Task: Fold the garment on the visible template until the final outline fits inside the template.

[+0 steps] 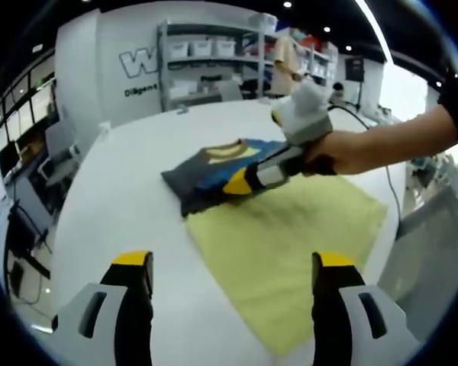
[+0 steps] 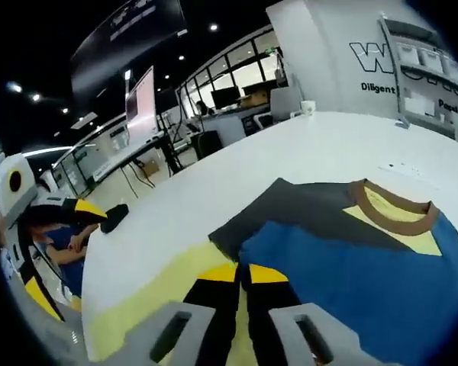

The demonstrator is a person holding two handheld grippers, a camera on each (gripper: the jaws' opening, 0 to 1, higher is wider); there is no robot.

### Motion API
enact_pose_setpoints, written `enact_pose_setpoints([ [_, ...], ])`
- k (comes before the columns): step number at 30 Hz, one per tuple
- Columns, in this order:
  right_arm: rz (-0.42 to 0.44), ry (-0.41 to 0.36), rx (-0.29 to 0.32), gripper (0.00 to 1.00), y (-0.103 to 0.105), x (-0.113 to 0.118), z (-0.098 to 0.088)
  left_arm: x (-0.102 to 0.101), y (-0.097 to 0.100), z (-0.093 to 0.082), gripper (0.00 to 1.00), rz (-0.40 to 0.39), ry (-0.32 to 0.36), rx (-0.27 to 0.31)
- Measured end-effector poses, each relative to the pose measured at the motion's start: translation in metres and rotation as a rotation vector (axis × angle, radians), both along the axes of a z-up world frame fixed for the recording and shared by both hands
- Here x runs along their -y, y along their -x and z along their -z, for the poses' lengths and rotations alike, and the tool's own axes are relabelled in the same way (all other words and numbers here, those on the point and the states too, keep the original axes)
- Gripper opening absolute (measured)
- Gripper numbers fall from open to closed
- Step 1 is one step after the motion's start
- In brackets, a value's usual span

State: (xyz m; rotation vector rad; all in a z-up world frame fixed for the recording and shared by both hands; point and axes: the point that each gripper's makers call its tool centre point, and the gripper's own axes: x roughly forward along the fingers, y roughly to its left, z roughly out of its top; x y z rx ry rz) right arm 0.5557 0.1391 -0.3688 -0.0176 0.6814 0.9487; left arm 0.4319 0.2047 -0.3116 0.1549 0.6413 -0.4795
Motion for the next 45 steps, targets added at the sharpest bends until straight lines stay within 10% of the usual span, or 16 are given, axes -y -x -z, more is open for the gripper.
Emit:
enact_pose_setpoints([
  [10, -0.058, 0.012, 0.003, 0.03, 0.013, -0.014, 0.005, -0.002, 0.005, 0.006, 0.81, 0.005, -0.014, -0.033],
  [16, -0.071, 0.109, 0.083, 0.23, 0.009, -0.001, 0.005, -0.003, 0.008, 0.015, 0.81, 0.01, -0.029, -0.061],
  [28, 0.026, 0.083, 0.116, 0.41, 0.006, 0.06, -0.024, 0.0, 0.016, 0.018, 0.77, -0.049, -0.001, -0.081],
  [45, 0.184, 0.249, 0.101, 0.36, 0.04, 0.179, -0.004, -0.001, 0.048, 0.051, 0.65, -0.025, -0.034, -0.203],
])
